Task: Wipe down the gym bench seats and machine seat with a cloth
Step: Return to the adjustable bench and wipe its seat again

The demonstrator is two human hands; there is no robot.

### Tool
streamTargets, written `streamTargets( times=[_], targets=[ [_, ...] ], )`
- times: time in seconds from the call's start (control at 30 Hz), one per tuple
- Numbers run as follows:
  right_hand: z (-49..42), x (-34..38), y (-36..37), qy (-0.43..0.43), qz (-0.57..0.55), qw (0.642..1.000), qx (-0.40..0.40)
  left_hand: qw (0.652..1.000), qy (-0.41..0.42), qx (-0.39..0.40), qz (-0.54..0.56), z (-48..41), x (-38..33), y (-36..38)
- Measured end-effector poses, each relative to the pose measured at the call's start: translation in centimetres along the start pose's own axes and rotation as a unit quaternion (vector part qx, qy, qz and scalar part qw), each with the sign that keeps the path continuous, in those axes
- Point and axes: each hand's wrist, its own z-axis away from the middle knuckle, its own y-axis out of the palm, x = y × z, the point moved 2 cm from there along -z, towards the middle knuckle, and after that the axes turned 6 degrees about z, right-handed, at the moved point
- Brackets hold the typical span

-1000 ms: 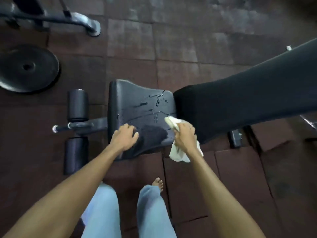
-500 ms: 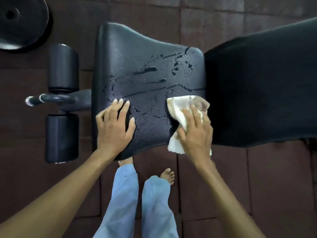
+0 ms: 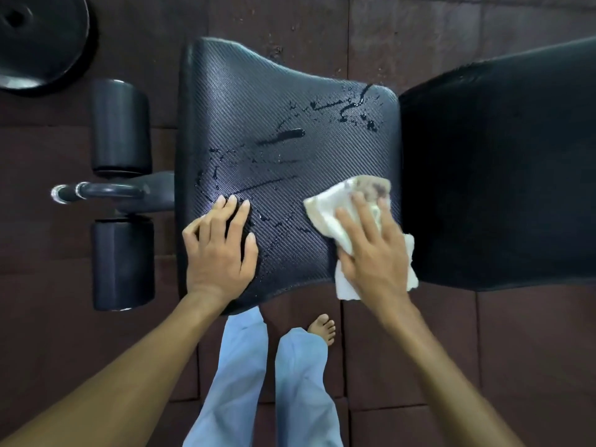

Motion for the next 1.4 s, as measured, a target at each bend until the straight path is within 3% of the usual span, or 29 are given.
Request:
streamTargets(
  times=[0.2,0.27,0.43,0.5,0.57,0.63,0.7,0.77,0.87,0.97,1.07,1.17,1.23,1.33,1.4],
  targets=[
    [-8.2,-2.6,0.2,0.240,-0.033,0.970,0.022,1.000,-0.002,-0.004,-0.001,0.2,0.1,0.3],
    [-8.8,-0.2,0.3,0.204,-0.003,0.979,0.002,1.000,-0.004,-0.003,-0.001,0.1,0.1,0.3],
    [0.7,2.7,0.1,-0.016,-0.010,0.999,-0.045,1.000,-0.010,-0.006,0.005,0.0,0.2,0.3],
    [2.1,0.0,0.3,-0.016,-0.004,0.999,-0.035,1.000,-0.009,-0.007,0.008,0.2,0.2,0.3],
    [-0.3,-2.3,0.2,0.079,-0.015,0.997,-0.009,1.000,-0.008,-0.009,0.009,0.3,0.2,0.4],
    [-4.7,-2.8,0.1,0.227,-0.031,0.973,-0.002,1.000,-0.006,-0.005,0.012,0.2,0.2,0.5],
    [-8.1,-0.7,0.1,0.267,-0.017,0.963,-0.007,1.000,-0.010,-0.005,0.011,0.2,0.3,0.4],
    [-8.4,2.6,0.5,0.177,0.003,0.983,-0.038,1.000,-0.012,-0.008,0.010,0.1,0.3,0.3],
    [-2.5,4.4,0.8,0.017,-0.008,1.000,-0.022,1.000,-0.007,-0.018,0.015,0.3,0.3,0.4],
    [1.1,0.6,0.2,-0.026,-0.006,1.000,-0.014,1.000,-0.013,-0.016,0.020,0.3,0.2,0.2],
    [-4.5,-3.5,0.0,0.106,0.003,0.994,0.018,1.000,-0.009,-0.009,0.023,0.3,0.3,0.4],
    [-14.5,-3.9,-0.4,0.274,-0.024,0.961,0.002,1.000,-0.010,-0.007,0.018,0.0,0.4,0.5],
    [-18.0,-0.6,0.1,0.245,-0.011,0.969,-0.003,1.000,-0.010,-0.012,0.020,-0.1,0.4,0.4],
    [-14.0,4.8,0.9,0.052,-0.023,0.998,-0.022,1.000,-0.008,-0.014,0.021,0.0,0.4,0.2],
    [-9.5,4.1,1.1,-0.023,-0.035,0.998,-0.039,1.000,-0.005,-0.017,0.022,-0.2,0.4,0.2]
  ],
)
